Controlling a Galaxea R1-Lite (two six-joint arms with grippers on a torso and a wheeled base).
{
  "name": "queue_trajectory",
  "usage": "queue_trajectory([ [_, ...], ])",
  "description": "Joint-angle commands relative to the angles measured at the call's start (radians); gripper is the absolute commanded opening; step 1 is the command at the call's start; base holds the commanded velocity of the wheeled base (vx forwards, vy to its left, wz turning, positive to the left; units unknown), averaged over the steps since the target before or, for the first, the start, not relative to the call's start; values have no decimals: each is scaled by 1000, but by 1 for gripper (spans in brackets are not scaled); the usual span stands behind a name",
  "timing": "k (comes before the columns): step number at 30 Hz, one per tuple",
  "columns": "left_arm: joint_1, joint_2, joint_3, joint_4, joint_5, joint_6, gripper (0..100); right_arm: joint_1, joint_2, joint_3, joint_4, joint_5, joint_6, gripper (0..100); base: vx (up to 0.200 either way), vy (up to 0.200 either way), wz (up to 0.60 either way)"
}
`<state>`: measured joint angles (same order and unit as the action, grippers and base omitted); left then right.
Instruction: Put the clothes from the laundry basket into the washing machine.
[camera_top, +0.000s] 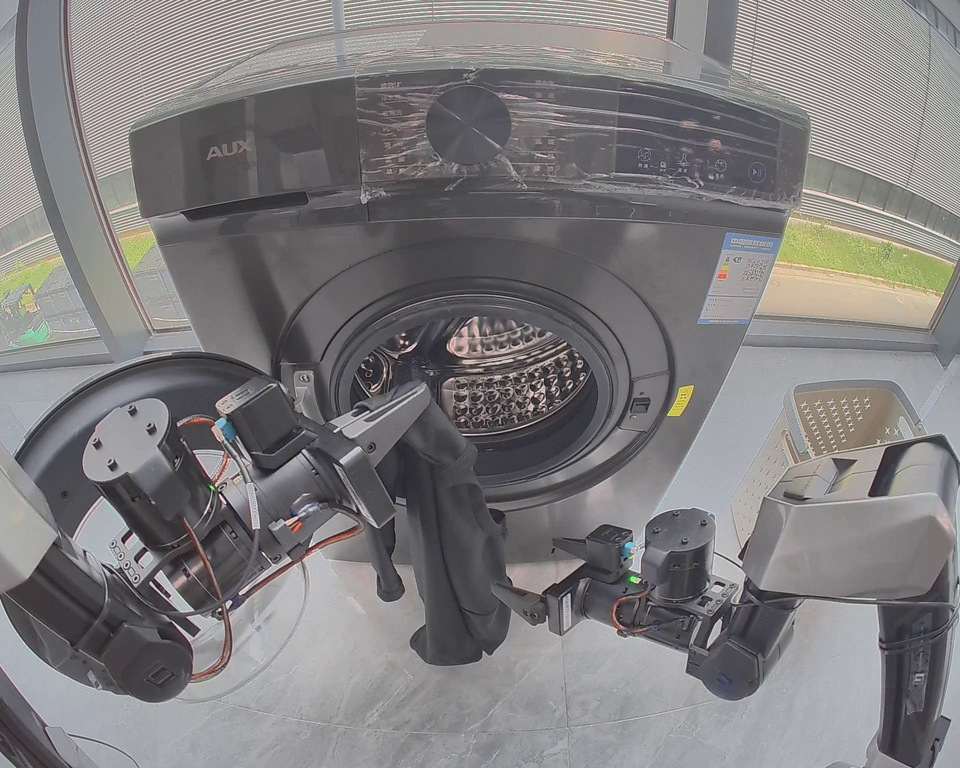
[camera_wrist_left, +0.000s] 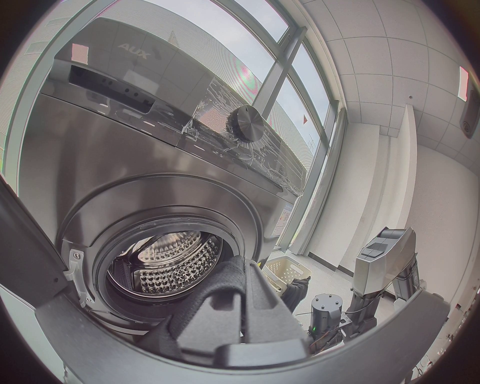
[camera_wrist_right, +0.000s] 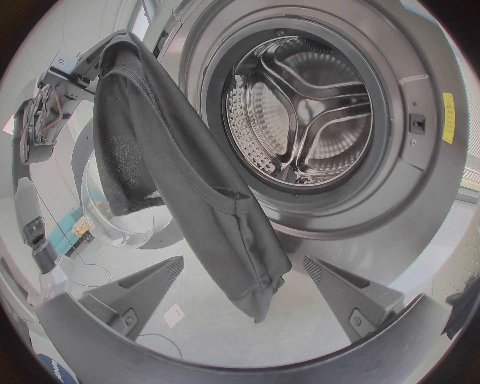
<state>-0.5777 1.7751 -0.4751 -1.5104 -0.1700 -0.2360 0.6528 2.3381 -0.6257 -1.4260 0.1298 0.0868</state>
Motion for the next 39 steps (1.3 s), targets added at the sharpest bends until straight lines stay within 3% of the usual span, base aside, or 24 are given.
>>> queue_trajectory([
  [1,-1,0,4,-1,-2,0,0,2,70,-49,-33,5,1,100,0,0,0],
  [6,-2,0,3,1,-2,0,0,4,115,-109,-42,36,5,100,0,0,0],
  [14,-2,0,6,-1,-2,0,0,-1,161,-212,-42,37,8,100,0,0,0],
  [21,-5,0,4,-1,-2,0,0,4,170,-227,-50,36,10,100,0,0,0],
  [22,-5,1,4,-1,-2,0,0,4,172,-226,-59,36,10,0,0,0,0],
  [31,1,7,6,-1,0,-2,0,7,165,-192,-111,36,11,0,0,0,0],
  [35,9,7,12,-1,1,-3,0,5,104,-121,-122,28,13,0,0,0,0],
  [39,41,0,52,1,14,0,0,-13,-51,9,-120,5,11,0,0,0,0],
])
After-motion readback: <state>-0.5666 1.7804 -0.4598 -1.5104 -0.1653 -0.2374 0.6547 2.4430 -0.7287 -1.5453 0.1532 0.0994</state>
